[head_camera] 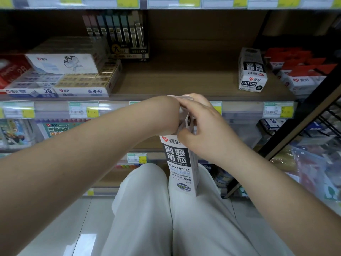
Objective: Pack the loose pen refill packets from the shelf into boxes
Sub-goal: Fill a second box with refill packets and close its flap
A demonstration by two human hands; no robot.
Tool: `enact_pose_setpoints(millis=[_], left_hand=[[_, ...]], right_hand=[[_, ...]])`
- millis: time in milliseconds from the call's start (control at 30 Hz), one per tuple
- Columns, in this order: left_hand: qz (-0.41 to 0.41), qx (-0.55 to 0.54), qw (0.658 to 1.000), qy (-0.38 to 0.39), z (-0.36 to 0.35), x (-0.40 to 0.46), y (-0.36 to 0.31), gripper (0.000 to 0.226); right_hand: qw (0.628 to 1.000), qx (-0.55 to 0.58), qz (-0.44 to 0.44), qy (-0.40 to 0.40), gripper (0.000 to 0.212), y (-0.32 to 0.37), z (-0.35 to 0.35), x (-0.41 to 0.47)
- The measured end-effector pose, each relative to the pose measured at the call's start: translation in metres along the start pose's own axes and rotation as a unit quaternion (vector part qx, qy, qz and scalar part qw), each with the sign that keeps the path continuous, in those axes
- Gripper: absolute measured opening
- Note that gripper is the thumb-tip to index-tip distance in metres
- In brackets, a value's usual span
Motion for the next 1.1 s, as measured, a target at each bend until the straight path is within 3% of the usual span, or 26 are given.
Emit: enact_pose_setpoints(millis=[133, 333, 500, 667, 833, 967, 1100], left_hand=[[0.016, 0.02, 1.0, -0.017, 0.009, 0.009, 0.004, 0.029], [0.009, -0.033, 0.999, -0.027, 0.026, -0.005, 0.006, 0.039], [-0.009, -0.092, 0.993, -0.077, 0.022, -0.013, 0.006, 0.029], [-0.037, -0.273, 0.957, -0.092, -0.007, -0.02, 0.008, 0.049], [-0.045, -0.436, 0.893, -0.104, -0.032, -0.018, 0.01, 0.036], [-0.069, -0.471, 0.869, -0.137, -0.046, -0.02, 0.006, 0.019], [-0.058, -0.46, 0.867, -0.181, -0.054, -0.012, 0.005, 0.015]], right_hand=[[1.0, 0.011, -0.027, -0.002, 0.058, -0.004, 0.007, -0.005], [0.999, 0.021, -0.047, -0.008, 0.059, -0.007, 0.014, -0.011], [0.997, 0.049, -0.053, -0.024, 0.058, -0.015, 0.016, -0.013], [0.994, 0.081, -0.028, -0.067, 0.059, -0.021, 0.016, -0.015], [0.992, 0.091, -0.025, -0.088, 0.05, -0.027, 0.018, -0.019], [0.988, 0.112, -0.015, -0.102, 0.033, -0.026, 0.018, -0.021], [0.985, 0.12, -0.005, -0.121, 0.024, -0.025, 0.019, -0.024]])
Point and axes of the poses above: each hand's wrist, its own x-axis towards the middle knuckle, its own z-axis out of the back of the hand, y = z × x, the point moved 2 cm from there along x, towards the middle knuckle, and after that the axes turned 11 degrees about z, right-handed, at the moved point
